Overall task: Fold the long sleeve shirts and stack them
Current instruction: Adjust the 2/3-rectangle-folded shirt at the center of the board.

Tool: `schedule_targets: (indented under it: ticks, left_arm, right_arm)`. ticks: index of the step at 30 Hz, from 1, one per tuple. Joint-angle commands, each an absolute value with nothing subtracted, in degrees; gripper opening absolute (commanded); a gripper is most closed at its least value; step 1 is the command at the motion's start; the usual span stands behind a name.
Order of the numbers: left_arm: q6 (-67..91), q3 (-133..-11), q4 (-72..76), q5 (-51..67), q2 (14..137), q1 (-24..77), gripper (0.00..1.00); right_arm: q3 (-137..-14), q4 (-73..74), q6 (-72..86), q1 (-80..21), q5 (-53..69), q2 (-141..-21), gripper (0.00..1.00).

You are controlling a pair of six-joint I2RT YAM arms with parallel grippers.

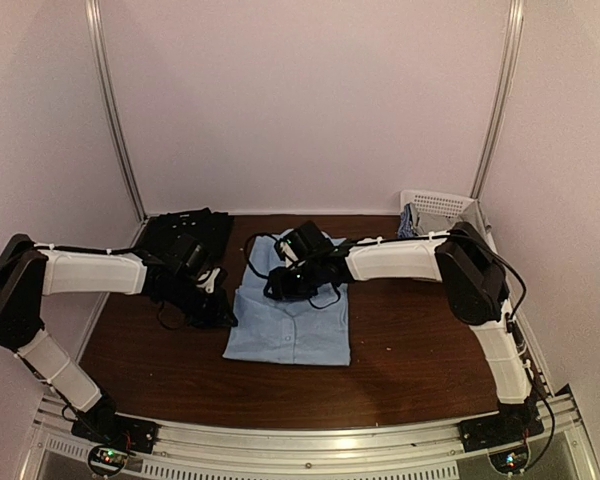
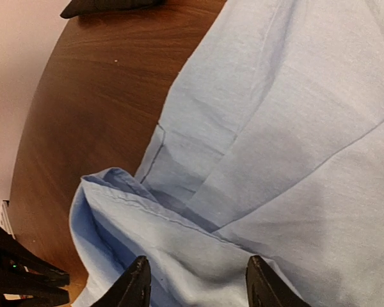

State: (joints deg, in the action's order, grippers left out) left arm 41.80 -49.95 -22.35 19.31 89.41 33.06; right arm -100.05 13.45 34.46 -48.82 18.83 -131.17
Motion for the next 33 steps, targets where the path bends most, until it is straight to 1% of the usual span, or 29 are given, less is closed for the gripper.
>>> schedule_targets:
  ticks: [1, 3, 8, 14, 16, 22, 27, 31, 33]
  left_arm:
    - [40.45, -51.42, -21.15, 20.19, 90.18, 32.87, 0.18]
    - [40.44, -51.42, -21.18, 20.21, 90.37, 32.87, 0.18]
    - [40.43, -51.38, -21.02, 20.42, 90.79, 32.87, 0.18]
    - [40.52, -51.40, -21.05, 20.59, 90.92, 32.87, 0.17]
    - [40.52, -51.29, -21.09, 20.62, 91.01, 32.87, 0.17]
    - [40.60, -51.18, -21.09, 20.86, 90.94, 32.87, 0.17]
    - [40.59, -50.60, -21.09, 20.91, 90.86, 33.02, 0.15]
    - [40.80, -50.00, -20.93, 20.78, 90.86, 33.43, 0.15]
    - [40.91, -49.72, -20.92, 20.70, 90.92, 33.63, 0.15]
  right_arm:
    - [-102.42, 19.96, 28.33, -48.85, 8.94, -131.58, 0.55]
    - [-102.54, 20.72, 26.75, -49.19, 7.52, -131.33, 0.56]
    - [-104.29, 21.50, 24.29, -50.27, 8.91, -132.42, 0.57]
    - [-108.49, 23.54, 22.95, -51.70, 9.49, -135.38, 0.56]
    - [-109.12, 23.64, 23.07, -51.85, 9.45, -135.79, 0.54]
    - [-110.32, 25.31, 23.50, -51.94, 6.95, -136.00, 0.36]
    - [-110.48, 25.64, 24.01, -51.90, 3.57, -134.17, 0.16]
    - [-110.48, 25.75, 24.17, -51.94, 0.79, -132.38, 0.08]
    - [-110.56, 25.91, 24.17, -51.93, 0.28, -131.81, 0.06]
